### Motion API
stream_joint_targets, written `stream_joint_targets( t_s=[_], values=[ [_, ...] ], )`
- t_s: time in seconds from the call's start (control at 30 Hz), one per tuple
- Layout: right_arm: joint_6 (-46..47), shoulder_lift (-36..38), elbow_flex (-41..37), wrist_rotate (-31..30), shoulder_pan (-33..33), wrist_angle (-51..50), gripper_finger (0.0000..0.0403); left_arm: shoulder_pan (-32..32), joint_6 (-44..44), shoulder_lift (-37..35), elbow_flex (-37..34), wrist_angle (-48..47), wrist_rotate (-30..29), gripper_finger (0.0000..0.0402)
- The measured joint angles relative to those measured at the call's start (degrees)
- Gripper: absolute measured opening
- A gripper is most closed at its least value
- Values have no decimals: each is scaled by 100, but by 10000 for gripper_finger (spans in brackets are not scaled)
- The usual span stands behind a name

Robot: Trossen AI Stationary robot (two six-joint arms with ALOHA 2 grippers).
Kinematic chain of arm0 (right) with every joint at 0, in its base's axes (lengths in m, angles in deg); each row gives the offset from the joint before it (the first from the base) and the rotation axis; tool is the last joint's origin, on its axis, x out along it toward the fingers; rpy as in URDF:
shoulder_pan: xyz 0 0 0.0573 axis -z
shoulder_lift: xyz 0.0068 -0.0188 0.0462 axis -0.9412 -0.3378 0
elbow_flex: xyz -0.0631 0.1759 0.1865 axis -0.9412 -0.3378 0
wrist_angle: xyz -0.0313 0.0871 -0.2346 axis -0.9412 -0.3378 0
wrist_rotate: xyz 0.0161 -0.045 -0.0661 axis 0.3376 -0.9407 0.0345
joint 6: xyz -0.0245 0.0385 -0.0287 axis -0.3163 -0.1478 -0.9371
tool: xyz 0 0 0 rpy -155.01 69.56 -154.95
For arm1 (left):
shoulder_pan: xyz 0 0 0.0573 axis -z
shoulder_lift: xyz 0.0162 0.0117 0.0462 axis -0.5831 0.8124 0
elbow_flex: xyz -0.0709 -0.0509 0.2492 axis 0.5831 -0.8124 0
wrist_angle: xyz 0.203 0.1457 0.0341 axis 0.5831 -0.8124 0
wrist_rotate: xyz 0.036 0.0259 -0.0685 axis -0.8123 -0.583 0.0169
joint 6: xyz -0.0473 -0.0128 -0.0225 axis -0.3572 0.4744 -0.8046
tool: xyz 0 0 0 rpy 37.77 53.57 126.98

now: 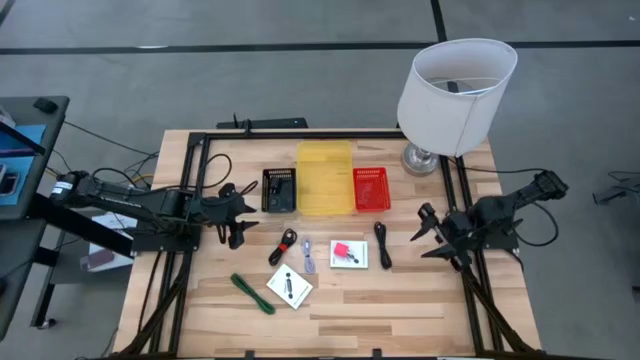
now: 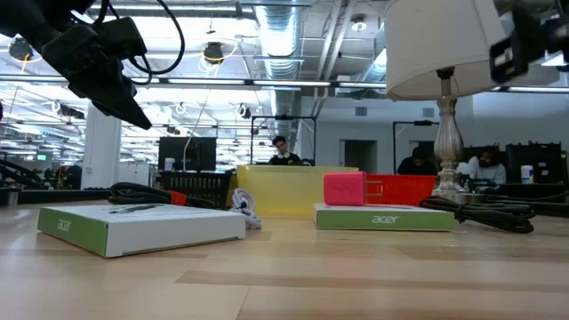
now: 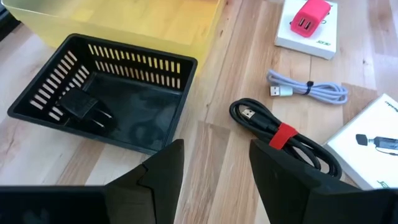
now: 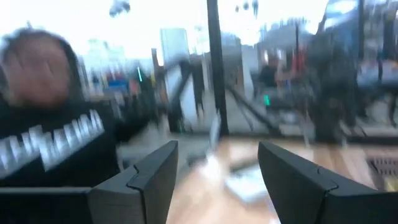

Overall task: Pick and place items into bin
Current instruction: Put the pink charger adapter into the black bin

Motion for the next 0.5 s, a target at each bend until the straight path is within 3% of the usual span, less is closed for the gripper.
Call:
stream_joint_targets(
  t_s=[0.1, 0.37, 0.5],
  values=[
    [381, 2, 2, -2, 2, 781, 219, 0, -2, 0, 0, 2, -2, 176],
    [-12, 2, 4, 0, 39, 2176, 219, 0, -2, 0, 0, 6, -2, 176],
    [-401, 2, 2, 13, 37, 2396, 219, 0, -2, 0, 0, 5, -4, 176]
  ],
)
